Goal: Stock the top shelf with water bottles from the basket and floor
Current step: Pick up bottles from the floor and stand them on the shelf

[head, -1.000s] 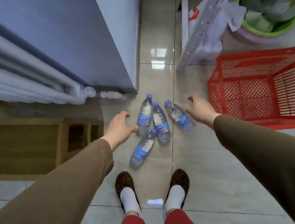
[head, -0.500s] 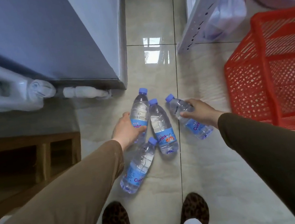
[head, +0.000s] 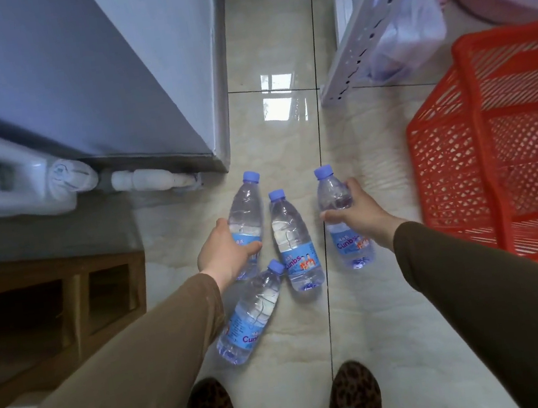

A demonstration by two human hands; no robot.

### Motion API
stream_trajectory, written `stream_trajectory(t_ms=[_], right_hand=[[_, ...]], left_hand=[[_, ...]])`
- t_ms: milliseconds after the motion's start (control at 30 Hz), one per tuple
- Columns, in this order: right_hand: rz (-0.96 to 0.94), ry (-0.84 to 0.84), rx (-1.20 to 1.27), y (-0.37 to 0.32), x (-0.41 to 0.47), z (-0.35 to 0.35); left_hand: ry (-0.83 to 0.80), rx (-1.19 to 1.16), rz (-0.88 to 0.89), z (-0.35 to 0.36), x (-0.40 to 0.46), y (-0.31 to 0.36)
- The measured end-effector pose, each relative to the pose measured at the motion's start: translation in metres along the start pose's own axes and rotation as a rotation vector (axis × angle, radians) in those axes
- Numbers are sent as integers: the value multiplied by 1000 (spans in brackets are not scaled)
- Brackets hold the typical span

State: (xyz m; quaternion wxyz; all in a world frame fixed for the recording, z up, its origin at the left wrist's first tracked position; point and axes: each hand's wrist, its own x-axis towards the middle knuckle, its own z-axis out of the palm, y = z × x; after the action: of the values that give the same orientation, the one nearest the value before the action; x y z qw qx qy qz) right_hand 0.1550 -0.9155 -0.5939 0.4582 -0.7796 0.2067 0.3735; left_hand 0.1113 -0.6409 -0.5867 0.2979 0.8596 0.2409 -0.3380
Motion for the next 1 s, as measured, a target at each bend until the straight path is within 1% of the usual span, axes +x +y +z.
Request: stream_trajectory(t_ms=[100, 233, 367, 500, 567, 733, 800, 867, 1000], right_hand=[[-46, -17, 165, -30, -33, -11], [-113, -7, 281, -91, -101, -31], [-201, -34, 414, -175, -200, -72], [-305, -91, 432, -266, -314, -128], [-367, -83, 435, -310, -375, -159], [-529, 21, 446, -397, -493, -218], [-632, 119, 445, -424, -543, -242], [-723, 206, 410, -445, -587, -268], [-851, 294, 398, -469, -665, -319]], left_hand=[[-16, -118, -8, -19, -34, -2], [-6, -227, 32, -59, -104, 13], [-11, -317, 132, -129, -211, 69], [14, -408, 240, -210, -321, 135], [50, -440, 317, -256, -379, 171], [139, -516, 499, -340, -480, 249], [159, -557, 574, -367, -522, 277], [176, -580, 650, -388, -555, 302], [218, -599, 784, -409, -620, 346]])
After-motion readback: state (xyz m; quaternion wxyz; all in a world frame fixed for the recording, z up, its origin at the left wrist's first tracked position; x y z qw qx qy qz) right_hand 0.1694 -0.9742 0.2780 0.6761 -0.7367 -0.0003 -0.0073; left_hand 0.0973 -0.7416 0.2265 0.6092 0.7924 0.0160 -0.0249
